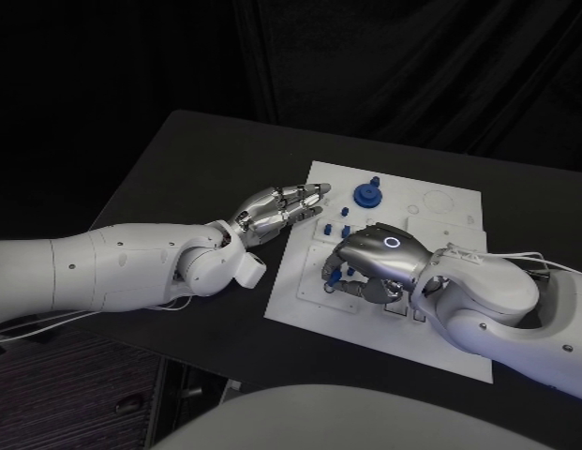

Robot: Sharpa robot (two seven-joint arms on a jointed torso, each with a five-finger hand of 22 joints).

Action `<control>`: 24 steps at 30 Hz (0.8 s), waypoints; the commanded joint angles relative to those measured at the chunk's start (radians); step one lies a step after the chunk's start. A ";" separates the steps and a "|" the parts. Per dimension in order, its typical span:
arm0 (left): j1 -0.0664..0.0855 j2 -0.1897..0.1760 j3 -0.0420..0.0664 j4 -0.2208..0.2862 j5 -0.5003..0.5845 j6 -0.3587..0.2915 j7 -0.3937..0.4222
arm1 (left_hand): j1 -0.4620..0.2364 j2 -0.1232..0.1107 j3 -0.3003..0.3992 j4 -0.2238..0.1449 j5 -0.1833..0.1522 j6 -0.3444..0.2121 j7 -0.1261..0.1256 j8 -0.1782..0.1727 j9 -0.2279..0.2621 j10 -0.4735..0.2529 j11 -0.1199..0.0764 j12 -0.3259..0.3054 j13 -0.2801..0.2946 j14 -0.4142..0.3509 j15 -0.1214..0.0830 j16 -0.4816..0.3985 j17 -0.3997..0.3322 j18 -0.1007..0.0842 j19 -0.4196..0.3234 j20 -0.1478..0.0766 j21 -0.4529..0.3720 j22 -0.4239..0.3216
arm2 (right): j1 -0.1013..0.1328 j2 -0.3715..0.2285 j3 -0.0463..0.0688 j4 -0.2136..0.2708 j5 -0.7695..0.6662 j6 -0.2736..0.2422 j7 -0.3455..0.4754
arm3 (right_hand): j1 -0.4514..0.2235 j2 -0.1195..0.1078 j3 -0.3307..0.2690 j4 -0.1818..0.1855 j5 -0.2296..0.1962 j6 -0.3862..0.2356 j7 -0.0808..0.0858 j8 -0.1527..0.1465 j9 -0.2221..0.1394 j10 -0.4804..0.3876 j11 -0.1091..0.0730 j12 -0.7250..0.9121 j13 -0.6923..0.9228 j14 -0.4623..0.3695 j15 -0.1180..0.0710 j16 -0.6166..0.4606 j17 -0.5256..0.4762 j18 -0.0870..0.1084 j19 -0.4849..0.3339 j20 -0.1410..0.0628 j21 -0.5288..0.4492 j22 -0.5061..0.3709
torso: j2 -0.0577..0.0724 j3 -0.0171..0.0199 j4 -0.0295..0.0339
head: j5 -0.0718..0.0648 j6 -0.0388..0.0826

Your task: Assemble the parts on the task board

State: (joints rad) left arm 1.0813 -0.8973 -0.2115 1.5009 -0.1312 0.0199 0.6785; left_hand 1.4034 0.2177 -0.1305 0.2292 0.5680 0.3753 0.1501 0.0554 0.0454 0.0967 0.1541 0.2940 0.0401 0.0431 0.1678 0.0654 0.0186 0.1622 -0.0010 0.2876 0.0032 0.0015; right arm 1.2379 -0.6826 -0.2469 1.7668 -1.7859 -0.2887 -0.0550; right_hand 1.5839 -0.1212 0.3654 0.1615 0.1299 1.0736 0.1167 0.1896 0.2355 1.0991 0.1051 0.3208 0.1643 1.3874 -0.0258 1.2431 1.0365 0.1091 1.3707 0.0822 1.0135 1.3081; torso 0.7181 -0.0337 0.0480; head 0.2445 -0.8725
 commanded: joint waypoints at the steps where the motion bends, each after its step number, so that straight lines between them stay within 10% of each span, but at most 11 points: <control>1: -0.002 -0.001 0.001 0.004 -0.001 0.000 0.097 | 0.001 -0.002 0.002 0.002 0.001 0.004 0.008 0.003 0.000 -0.001 0.005 0.004 0.001 0.000 -0.003 0.004 0.001 0.021 0.001 -0.002 -0.003 -0.001 | -0.008 0.003 0.001 -0.004 -0.030 0.011 -0.003 | 0.003 0.000 0.001 -0.006 -0.004 -0.004 0.002 -0.005 0.001 0.060 -0.056 -0.005 0.001 0.006 0.002 0.001 0.000 -0.007 0.007 0.000 0.002 0.127 | 0.001 0.0017 -0.0061 | -0.001 0.000; 24: -0.002 -0.005 0.001 0.013 -0.001 0.006 0.084 | 0.032 -0.001 0.023 -0.015 0.010 0.005 0.009 0.004 0.000 -0.005 0.003 0.005 0.000 -0.003 -0.005 0.007 0.000 0.020 0.001 -0.002 -0.003 -0.001 | -0.029 0.028 0.001 -0.033 -0.057 -0.021 -0.019 | 0.000 -0.002 -0.001 -0.007 -0.007 0.002 0.002 -0.004 0.004 0.061 -0.056 -0.008 0.002 0.009 0.003 0.003 0.003 -0.007 0.009 0.000 0.004 0.128 | 0.002 0.0022 -0.0043 | -0.014 0.000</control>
State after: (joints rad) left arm 1.0813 -0.9017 -0.2114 1.5115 -0.1311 0.0196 0.6785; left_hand 1.4269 0.2167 -0.1151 0.2137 0.5727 0.3753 0.1501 0.0553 0.0453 0.0967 0.1540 0.2938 0.0399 0.0431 0.1679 0.0694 0.0186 0.1622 -0.0010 0.2876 0.0032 0.0016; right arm 1.2117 -0.6557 -0.2465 1.7337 -1.8212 -0.2877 -0.0567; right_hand 1.5826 -0.1227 0.3654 0.1615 0.1297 1.0736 0.1167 0.1895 0.2387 1.0994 0.1047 0.3125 0.1665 1.3909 -0.0223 1.2430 1.0381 0.1092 1.3707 0.0822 1.0135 1.3078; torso 0.7194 -0.0310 0.0440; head 0.2318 -0.8725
